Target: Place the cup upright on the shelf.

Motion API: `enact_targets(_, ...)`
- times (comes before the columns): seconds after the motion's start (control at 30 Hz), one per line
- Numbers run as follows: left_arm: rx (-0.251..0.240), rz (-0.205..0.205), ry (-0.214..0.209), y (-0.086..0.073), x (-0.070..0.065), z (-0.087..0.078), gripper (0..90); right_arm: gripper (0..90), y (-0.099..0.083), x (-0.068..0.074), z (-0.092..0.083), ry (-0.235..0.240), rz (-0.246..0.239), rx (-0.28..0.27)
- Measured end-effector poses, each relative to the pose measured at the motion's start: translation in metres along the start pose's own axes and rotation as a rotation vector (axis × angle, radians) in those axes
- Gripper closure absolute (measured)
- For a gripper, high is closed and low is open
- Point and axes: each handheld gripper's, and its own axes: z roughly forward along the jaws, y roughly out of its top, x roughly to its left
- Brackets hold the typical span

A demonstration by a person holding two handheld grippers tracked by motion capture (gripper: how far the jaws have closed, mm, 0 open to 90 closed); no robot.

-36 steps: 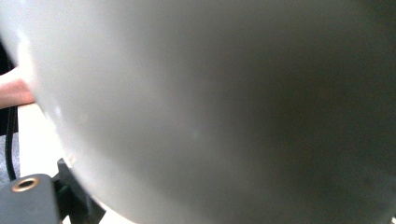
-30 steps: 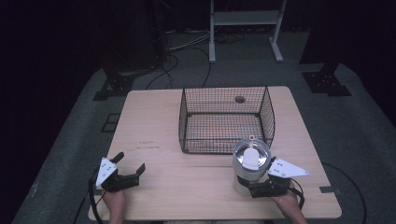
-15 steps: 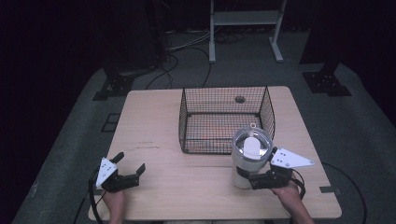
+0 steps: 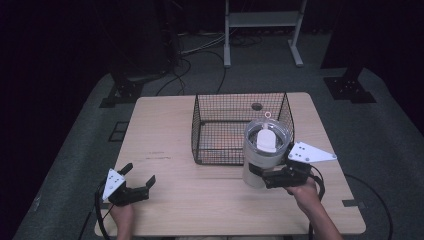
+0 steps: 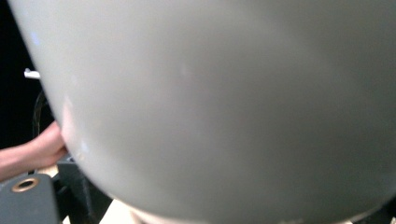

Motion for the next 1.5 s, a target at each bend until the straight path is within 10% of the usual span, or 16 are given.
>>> enact_targets(0.73, -0.004, 0.004, -0.003, 0.0, 0.0, 0.0, 0.0, 8.3, 0.055, -0.017, 0.018, 0.002, -0.011, -0.016)
enact_targets(1.5, -0.007, 0.003, -0.005, 0.0, 0.0, 0.0, 0.0, 8.2, 0.092, -0.048, 0.077, -0.018, -0.058, 0.026)
